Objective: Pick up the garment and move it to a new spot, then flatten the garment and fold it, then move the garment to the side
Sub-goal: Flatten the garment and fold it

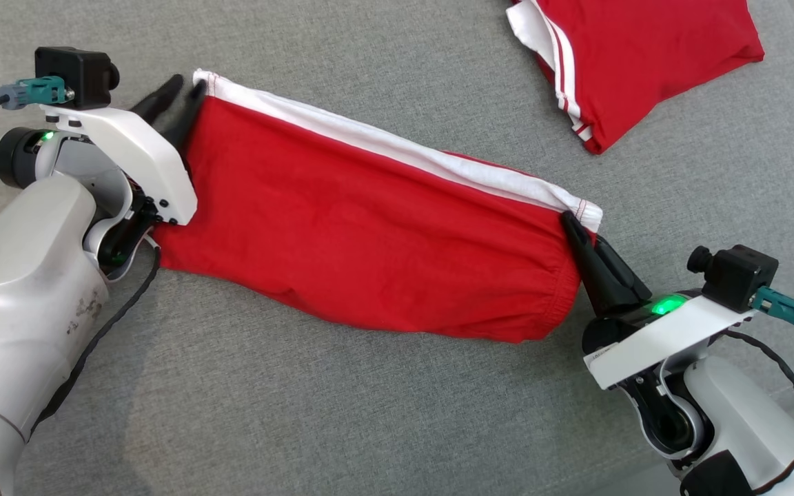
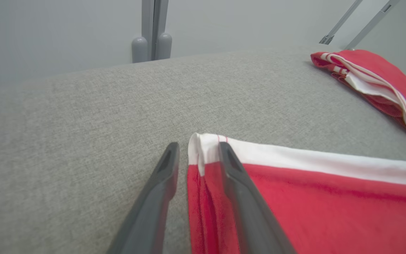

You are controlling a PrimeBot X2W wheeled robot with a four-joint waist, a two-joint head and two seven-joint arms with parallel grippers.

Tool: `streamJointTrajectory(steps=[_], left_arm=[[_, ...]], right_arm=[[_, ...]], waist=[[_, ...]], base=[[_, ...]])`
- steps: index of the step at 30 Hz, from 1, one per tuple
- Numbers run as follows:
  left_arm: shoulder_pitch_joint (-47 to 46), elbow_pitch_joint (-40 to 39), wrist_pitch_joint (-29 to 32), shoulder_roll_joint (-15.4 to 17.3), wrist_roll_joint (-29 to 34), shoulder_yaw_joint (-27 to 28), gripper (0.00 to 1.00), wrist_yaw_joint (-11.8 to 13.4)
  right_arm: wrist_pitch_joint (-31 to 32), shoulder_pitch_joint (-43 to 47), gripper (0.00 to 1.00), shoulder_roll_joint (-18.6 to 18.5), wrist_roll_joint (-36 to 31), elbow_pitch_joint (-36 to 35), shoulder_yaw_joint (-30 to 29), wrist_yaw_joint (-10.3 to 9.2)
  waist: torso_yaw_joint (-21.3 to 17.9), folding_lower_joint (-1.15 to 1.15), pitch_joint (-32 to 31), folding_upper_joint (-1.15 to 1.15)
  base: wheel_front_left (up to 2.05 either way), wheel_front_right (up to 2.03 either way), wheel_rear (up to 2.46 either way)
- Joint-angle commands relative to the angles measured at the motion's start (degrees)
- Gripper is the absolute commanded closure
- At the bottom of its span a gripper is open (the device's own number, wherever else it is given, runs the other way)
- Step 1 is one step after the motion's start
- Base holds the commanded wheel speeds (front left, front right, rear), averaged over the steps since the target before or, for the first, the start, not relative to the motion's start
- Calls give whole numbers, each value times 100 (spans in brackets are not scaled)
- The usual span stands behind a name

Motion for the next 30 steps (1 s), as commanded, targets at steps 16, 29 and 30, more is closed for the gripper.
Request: streamJointTrajectory(steps=[16, 29, 30], left_arm=[[189, 63, 0, 162, -294, -166, 0, -149], [943, -497, 953, 510, -810, -505, 0, -127], [978, -467, 1022, 512, -815, -534, 0, -108]], right_arm=[[-26, -42, 0, -77, 323, 537, 273, 1], [194, 287, 0, -548, 1102, 666, 699, 1], [205, 315, 0, -599, 1133, 640, 708, 1]], waist=[[72, 0, -553, 0], [-139, 0, -1216, 0], [-164, 0, -1238, 0]], base=[[0, 0, 0], [0, 0, 0], [0, 0, 0]])
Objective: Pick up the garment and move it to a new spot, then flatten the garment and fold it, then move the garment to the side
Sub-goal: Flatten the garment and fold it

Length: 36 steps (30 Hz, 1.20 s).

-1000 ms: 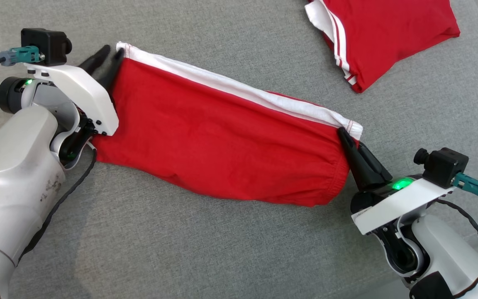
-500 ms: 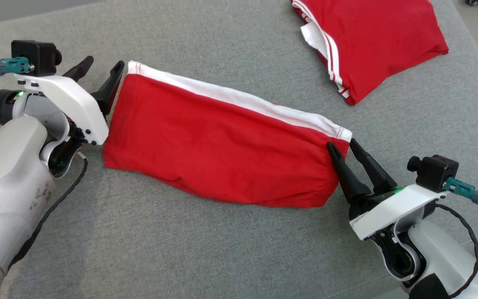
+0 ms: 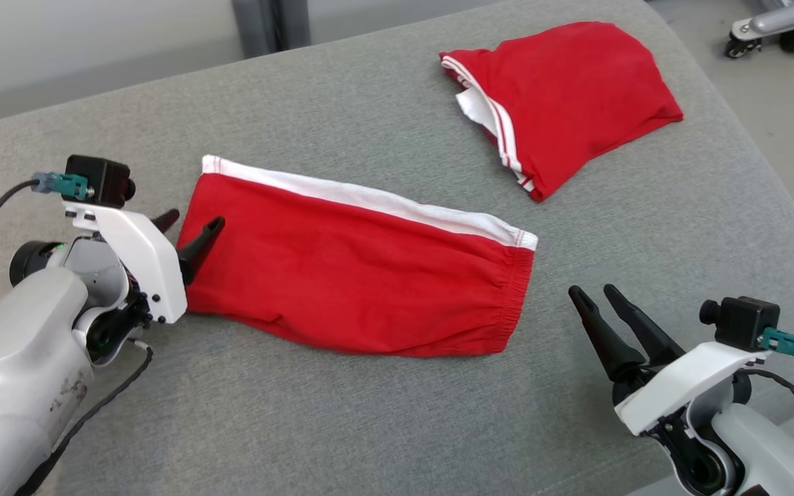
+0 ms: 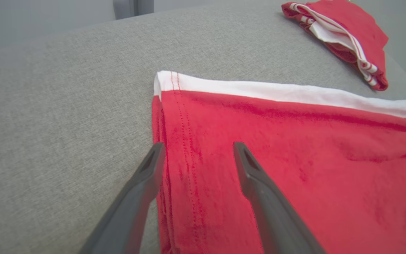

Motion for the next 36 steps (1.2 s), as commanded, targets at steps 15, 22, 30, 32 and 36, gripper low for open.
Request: streamJointTrajectory(steps=[15, 22, 30, 32, 36], left_arm=[[95, 511, 955, -125, -456, -29, 0, 48], [-179, 843, 350, -116, -192, 46, 0, 395], [-31, 908, 960, -315, -460, -11, 0, 134], [-12, 842, 1094, -346, -510, -54, 0, 66], [6, 708, 1200, -338, -565, -87, 49, 6]], right_arm=[[-23, 214, 0, -341, 129, -279, -143, 1], [-42, 232, 0, -346, 42, -332, -259, 1], [44, 256, 0, -316, -5, -378, -322, 1], [56, 266, 0, -315, -17, -388, -339, 1], [90, 315, 0, -296, -20, -373, -368, 1]], waist=[[-288, 0, 131, 0], [-295, 0, 190, 0], [-311, 0, 219, 0], [-316, 0, 219, 0], [-321, 0, 191, 0]], base=[[0, 0, 0], [0, 0, 0], [0, 0, 0], [0, 0, 0], [0, 0, 0]])
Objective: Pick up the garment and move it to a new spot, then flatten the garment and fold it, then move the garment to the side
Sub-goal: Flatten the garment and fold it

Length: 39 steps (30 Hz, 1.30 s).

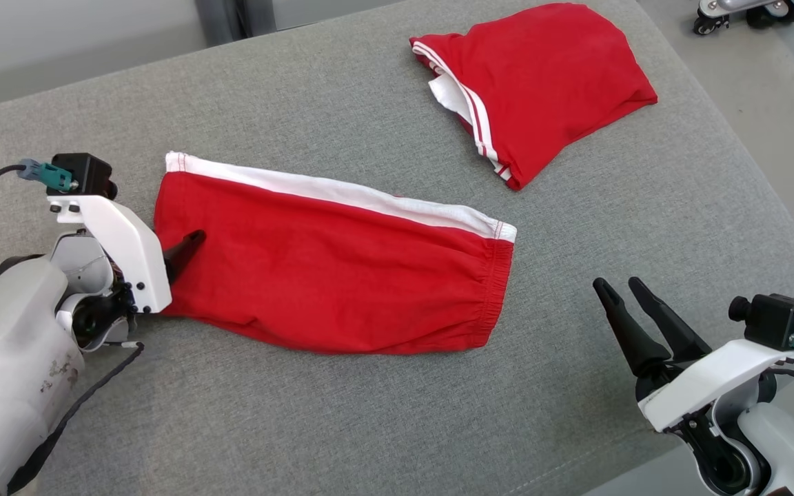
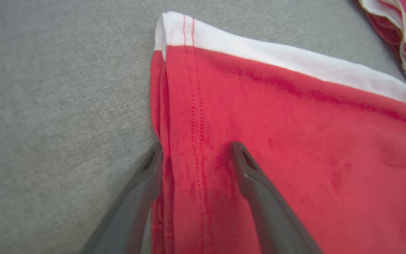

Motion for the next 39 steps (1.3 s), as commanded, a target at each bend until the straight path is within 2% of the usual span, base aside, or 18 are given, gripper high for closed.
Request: streamJointTrajectory(steps=[1, 2, 11, 18, 23, 28, 35, 39], left_arm=[[167, -23, 96, -109, -24, -89, 62, -42], [165, -44, 89, -92, -30, -85, 100, -52], [278, -123, -105, -27, -141, 13, 100, -70], [735, -404, -606, -7, -262, 186, 100, 226], [1308, -1008, -1050, 153, -471, 382, 100, 536], [1858, -1766, -1395, 481, -541, 515, 100, 1004], [2472, -2723, -1492, 932, -734, 627, 100, 1581], [2641, -3038, -1579, 1066, -804, 699, 100, 1781]], right_arm=[[23, 78, 0, -6, -7, -12, -11, 1], [34, 86, 0, 5, -12, -7, -16, 1], [109, 185, 0, 8, -45, 24, -94, 1], [188, 366, 0, -55, -76, 17, -184, 1], [215, 587, 0, -131, -81, -29, -361, 1], [333, 745, 0, -177, -146, -98, -517, 1], [538, 818, 0, -141, -312, -248, -686, 1], [610, 855, 0, -114, -374, -287, -759, 1]], waist=[[0, 0, -10, 0], [1, 0, -24, 0], [164, 0, -309, 0], [528, 0, -656, 0], [811, 0, -822, 0], [1016, 0, -914, 0], [1151, 0, -995, 0], [1169, 0, -1012, 0]], base=[[0, 0, 0], [0, 0, 0], [0, 0, 0], [0, 0, 0], [0, 0, 0], [0, 0, 0], [0, 0, 0], [0, 0, 0]])
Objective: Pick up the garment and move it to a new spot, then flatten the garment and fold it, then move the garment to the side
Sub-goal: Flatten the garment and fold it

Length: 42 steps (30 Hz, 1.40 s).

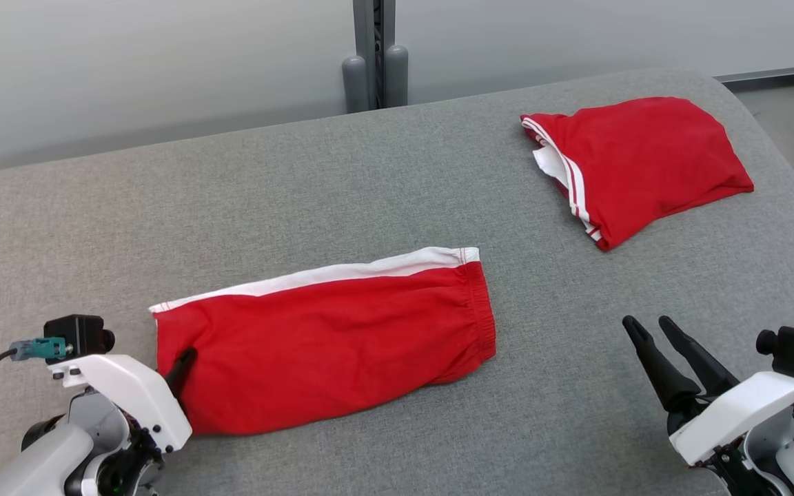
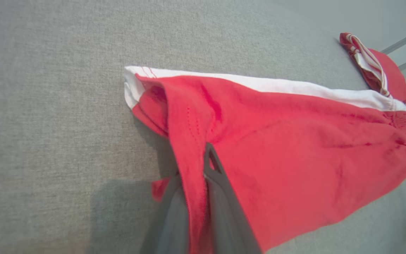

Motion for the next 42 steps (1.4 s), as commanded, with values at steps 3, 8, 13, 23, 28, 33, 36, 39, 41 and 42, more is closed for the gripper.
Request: streamJointTrajectory(steps=[3, 8, 13, 23, 28, 33, 36, 39, 41, 42], left_arm=[[172, -244, -74, 126, -58, 49, 100, 138], [277, -496, -125, 230, -64, 83, 0, 298], [350, -807, -431, 440, 154, 144, 0, 440], [462, -1694, -1619, 792, 1073, 653, 0, 913], [1078, -2022, -1692, 303, 1931, 1694, 0, 1012], [1909, -2296, -1694, -513, 3052, 2876, 0, 855], [2298, -2344, -1695, -933, 3731, 3282, 0, 648], [2548, -2350, -1695, -1328, 4262, 3654, 0, 418], [2688, -2259, -1685, -1525, 4542, 3784, 0, 258], [2688, -2259, -1685, -1525, 4542, 3784, 0, 258]], right_arm=[[67, 100, 0, 26, -82, -49, -84, 1], [154, 117, 0, 91, -204, -133, -168, 1], [132, 194, 0, 117, -343, -196, -251, 1], [-274, 244, 0, 195, -768, -461, -590, 1], [-626, 297, 0, 362, -1219, -538, -923, 1], [-809, 410, 0, 549, -1666, -628, -1264, 1], [-855, 502, 0, 701, -1942, -629, -1489, 1], [-874, 580, 0, 871, -2192, -577, -1616, 1], [-888, 585, 0, 945, -2318, -523, -1673, 1], [-888, 585, 0, 945, -2318, -523, -1673, 1]], waist=[[24, 0, -15, 0], [76, 0, -54, 0], [203, 0, -153, 0], [630, 0, -362, 0], [788, 0, -417, 0], [821, 0, -455, 0], [840, 0, -461, 0], [862, 0, -468, 0], [889, 0, -466, 0], [889, 0, -466, 0]], base=[[0, 0, 0], [0, 0, 0], [0, 0, 0], [0, 0, 0], [0, 0, 0], [0, 0, 0], [0, 0, 0], [0, 0, 0], [0, 0, 0], [0, 0, 0]])
